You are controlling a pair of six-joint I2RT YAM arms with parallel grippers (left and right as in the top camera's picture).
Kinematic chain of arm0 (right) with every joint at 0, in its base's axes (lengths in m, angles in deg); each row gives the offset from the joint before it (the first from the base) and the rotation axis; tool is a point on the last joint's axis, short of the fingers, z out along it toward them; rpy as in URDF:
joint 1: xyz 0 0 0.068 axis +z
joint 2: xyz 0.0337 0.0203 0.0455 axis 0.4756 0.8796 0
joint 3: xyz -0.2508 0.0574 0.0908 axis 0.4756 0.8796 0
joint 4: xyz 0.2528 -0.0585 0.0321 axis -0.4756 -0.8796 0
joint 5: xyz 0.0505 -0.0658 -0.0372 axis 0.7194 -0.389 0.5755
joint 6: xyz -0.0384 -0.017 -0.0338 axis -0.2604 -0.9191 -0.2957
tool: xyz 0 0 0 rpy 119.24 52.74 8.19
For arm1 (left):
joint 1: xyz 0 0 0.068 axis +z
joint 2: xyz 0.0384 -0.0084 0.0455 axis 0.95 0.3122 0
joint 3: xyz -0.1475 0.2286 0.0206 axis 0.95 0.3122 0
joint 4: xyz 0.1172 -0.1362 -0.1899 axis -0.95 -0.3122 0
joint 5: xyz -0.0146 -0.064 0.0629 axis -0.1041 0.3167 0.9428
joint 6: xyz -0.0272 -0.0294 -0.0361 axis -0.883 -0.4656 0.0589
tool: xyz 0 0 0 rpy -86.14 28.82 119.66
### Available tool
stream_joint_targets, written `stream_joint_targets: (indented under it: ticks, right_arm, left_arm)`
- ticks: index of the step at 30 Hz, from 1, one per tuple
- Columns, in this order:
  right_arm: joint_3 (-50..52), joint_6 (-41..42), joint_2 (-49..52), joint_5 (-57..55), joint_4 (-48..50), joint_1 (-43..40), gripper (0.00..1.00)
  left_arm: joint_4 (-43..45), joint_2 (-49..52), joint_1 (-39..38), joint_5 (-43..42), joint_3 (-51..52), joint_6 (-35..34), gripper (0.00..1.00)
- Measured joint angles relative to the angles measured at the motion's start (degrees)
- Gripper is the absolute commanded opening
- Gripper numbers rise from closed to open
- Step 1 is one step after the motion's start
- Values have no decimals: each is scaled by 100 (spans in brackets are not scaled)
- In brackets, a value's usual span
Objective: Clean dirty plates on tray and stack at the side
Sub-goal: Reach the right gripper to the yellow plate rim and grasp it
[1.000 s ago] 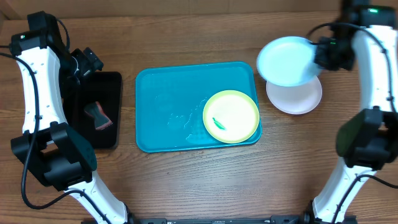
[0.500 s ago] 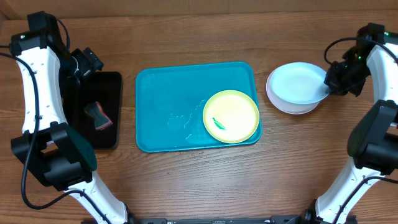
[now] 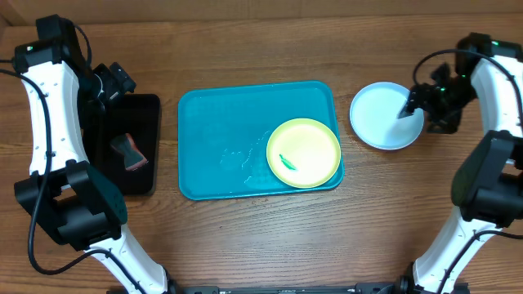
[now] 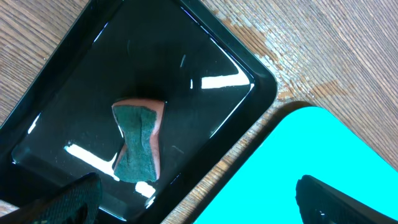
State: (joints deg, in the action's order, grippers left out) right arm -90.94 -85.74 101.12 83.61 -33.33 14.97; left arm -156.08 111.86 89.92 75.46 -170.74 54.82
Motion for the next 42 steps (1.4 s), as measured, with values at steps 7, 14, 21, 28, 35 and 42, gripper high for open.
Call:
stream_joint_targets:
  ticks: [7,14,21,28,35,42]
  right_arm:
    - [0,-898,0,533,269,1067,79]
    - [262,-1421,0,212,1294,2326,83]
    - [839,-1606,0,-667,1849,2990,82]
    - [1196,-2057,0,-909,2129,3130,74]
    - [1368,-2264,0,-916,2474,3187,68]
    - [1499,-2315,0,-920,2518,3191,43]
  left_arm:
    - [0,0,0,0,0,0,100]
    - [2,0,0,-2,0,0,100]
    - [0,0,0,-2,0,0,100]
    - [0,0,0,-2,0,0,100]
    - [0,0,0,-2,0,0,100]
    - [2,0,0,0,0,0,100]
